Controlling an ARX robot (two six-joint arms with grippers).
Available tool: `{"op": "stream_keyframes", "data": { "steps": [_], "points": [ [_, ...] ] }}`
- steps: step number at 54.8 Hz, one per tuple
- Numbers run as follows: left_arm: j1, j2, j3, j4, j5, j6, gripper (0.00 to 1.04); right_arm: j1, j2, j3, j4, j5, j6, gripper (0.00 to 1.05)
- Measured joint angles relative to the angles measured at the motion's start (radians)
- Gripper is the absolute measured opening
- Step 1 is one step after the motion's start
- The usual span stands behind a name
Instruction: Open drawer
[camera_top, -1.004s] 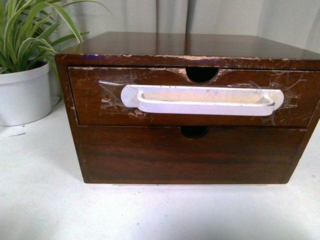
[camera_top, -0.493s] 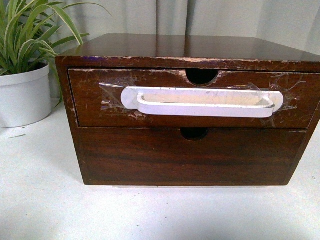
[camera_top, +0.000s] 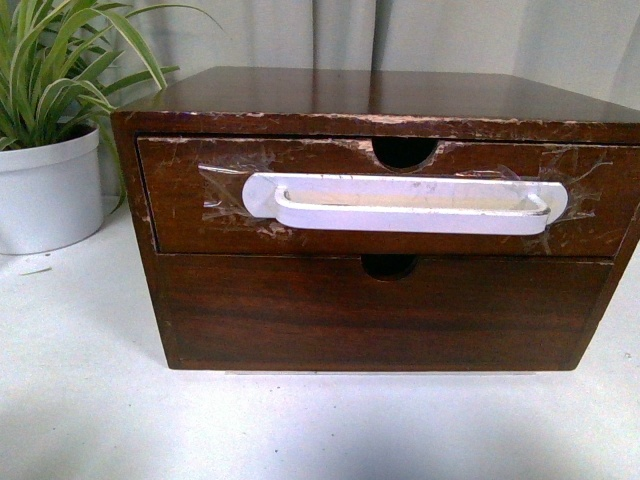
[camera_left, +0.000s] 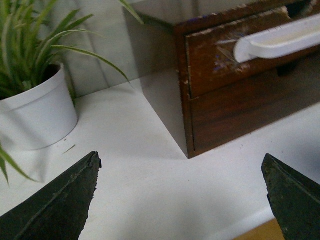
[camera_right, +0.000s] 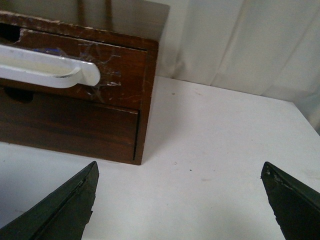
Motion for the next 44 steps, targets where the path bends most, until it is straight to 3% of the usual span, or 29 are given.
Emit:
{"op": "stream_keyframes", "data": {
  "steps": [18,29,44],
  "points": [
    [0.012,0.406,0.258,-0.056,0.302,0.488,0.98,0.025,0.254,0.237,-0.19,-0.14,-0.304,0.96],
    [-0.093,0.608,0.501,-0.318,0.349,0.746,0.98,-0.003,0.369,0.389,-0.355,-0.247,-0.467,0.96],
    [-0.225,0.75,0.721,-0.571,0.351,0.892,0.98,0.003,0.495,0.536,-0.513,-0.285,-0.616,0.96]
  ]
}}
